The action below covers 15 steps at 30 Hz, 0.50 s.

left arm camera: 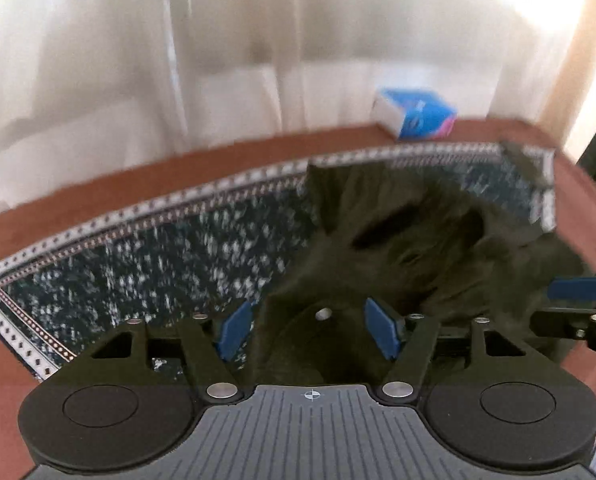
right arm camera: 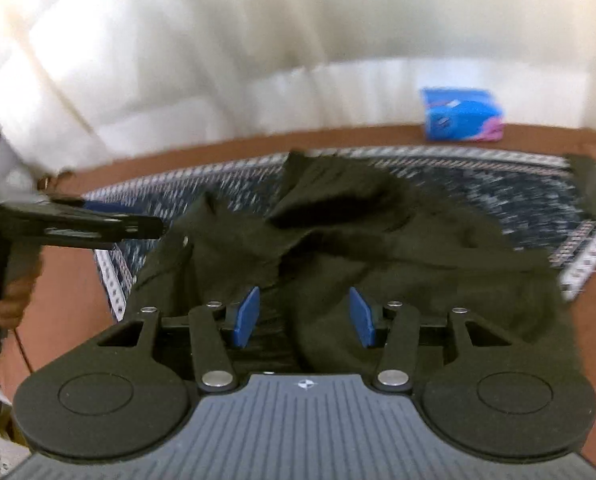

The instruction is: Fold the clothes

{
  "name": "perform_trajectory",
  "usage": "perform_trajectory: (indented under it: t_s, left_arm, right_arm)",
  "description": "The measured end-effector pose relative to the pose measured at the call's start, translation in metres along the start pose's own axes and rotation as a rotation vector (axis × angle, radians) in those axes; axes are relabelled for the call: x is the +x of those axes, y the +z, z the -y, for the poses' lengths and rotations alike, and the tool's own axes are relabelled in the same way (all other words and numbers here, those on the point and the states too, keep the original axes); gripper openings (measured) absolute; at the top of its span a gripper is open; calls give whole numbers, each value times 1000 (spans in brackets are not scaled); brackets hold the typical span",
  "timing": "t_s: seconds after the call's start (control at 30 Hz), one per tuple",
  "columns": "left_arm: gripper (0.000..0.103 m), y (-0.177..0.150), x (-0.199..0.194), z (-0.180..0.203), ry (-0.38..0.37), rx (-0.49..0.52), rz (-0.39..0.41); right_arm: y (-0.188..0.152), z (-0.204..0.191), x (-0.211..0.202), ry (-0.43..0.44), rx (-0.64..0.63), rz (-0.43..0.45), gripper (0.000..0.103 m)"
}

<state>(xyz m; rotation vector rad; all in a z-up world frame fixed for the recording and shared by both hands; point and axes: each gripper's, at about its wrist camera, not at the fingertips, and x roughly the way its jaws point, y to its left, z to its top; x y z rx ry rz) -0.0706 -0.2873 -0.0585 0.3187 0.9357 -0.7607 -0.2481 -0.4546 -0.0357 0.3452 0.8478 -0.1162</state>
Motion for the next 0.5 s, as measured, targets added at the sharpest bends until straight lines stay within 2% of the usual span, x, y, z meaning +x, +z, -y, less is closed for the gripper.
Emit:
perform_trajectory:
  t_s: [0.2, 0.27, 0.3, 0.33, 0.37, 0.43, 0.5]
  left_arm:
    - [83, -1, 33, -2, -47, -1, -57]
    - [80, 0, 41, 0, -62, 7, -69]
    - [64, 1, 45, 1, -69, 12, -75]
    - [54, 1, 46, 1, -77, 7, -79]
    - [34, 1, 45, 1, -86, -4, -81]
    - [26, 1, 43, -1, -103, -26, -86]
    - [14, 0, 36, -5, -120, -61, -72]
  right_arm:
    - [-3, -12, 35, -24, -7, -58, 55]
    - [0, -13, 42, -14, 10, -50, 55]
    - [1, -14, 45, -11, 20, -49, 55]
    - [2, -14, 49, -2, 30, -53, 54]
    - [3, -14, 53, 15, 43, -65, 52]
    - [4, -13, 60, 47, 72, -89, 5]
    - [4, -9, 57, 70, 112, -102, 4]
